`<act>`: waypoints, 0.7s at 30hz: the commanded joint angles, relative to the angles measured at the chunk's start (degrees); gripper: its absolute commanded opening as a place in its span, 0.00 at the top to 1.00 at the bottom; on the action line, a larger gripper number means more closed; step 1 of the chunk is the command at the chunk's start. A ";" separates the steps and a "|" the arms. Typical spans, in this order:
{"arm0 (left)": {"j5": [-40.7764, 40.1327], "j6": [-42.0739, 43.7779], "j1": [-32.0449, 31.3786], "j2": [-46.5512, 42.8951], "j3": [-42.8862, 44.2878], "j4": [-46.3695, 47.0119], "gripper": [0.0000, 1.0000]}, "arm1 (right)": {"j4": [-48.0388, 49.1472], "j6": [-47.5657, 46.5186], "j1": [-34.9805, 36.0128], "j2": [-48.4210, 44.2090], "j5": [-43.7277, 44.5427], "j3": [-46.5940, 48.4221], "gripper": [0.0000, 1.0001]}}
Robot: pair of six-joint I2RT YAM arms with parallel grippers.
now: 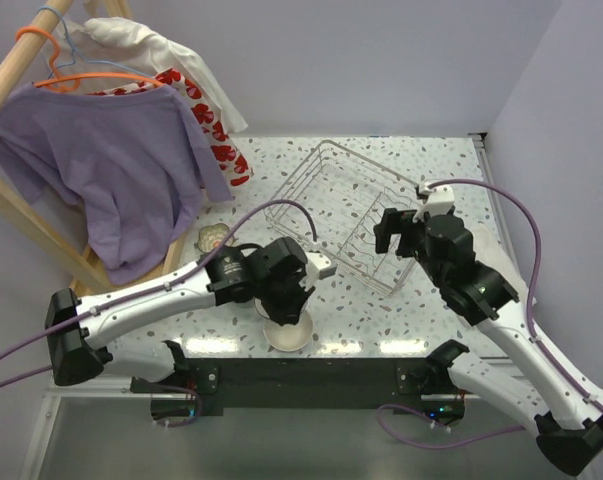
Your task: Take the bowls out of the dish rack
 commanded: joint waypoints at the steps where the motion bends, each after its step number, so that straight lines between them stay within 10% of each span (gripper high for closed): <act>1: -3.80 -7.52 -6.17 2.61 0.43 0.31 1.00 | 0.07 -0.47 -0.03 -0.87 1.35 -1.26 0.04; 21: -5.56 -10.33 -9.96 15.45 1.39 -1.00 0.96 | 0.07 0.14 -0.03 -1.84 1.79 -3.81 0.04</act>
